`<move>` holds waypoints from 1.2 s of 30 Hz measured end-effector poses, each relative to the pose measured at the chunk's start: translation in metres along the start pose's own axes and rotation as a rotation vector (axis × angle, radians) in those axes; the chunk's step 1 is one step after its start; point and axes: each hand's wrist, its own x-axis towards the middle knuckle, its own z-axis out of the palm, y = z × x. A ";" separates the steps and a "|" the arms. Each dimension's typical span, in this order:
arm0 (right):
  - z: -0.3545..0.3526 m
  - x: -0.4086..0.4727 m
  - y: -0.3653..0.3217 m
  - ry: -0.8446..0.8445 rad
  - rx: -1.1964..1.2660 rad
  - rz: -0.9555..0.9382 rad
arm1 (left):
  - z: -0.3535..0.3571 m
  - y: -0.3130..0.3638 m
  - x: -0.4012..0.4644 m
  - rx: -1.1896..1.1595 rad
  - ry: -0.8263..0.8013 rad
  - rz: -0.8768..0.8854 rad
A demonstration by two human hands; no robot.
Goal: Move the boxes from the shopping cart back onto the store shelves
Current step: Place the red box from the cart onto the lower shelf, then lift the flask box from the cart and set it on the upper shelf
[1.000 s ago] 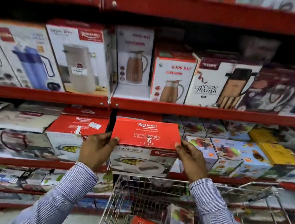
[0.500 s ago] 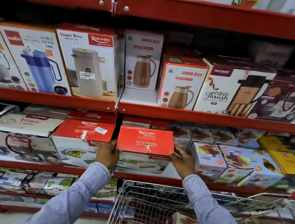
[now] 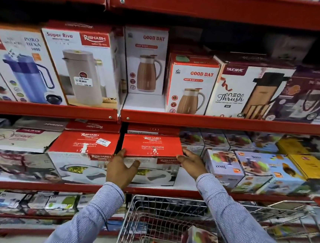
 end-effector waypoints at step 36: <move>0.051 -0.168 0.255 -0.065 0.163 0.895 | 0.160 -0.179 -0.133 -0.042 -0.672 -0.644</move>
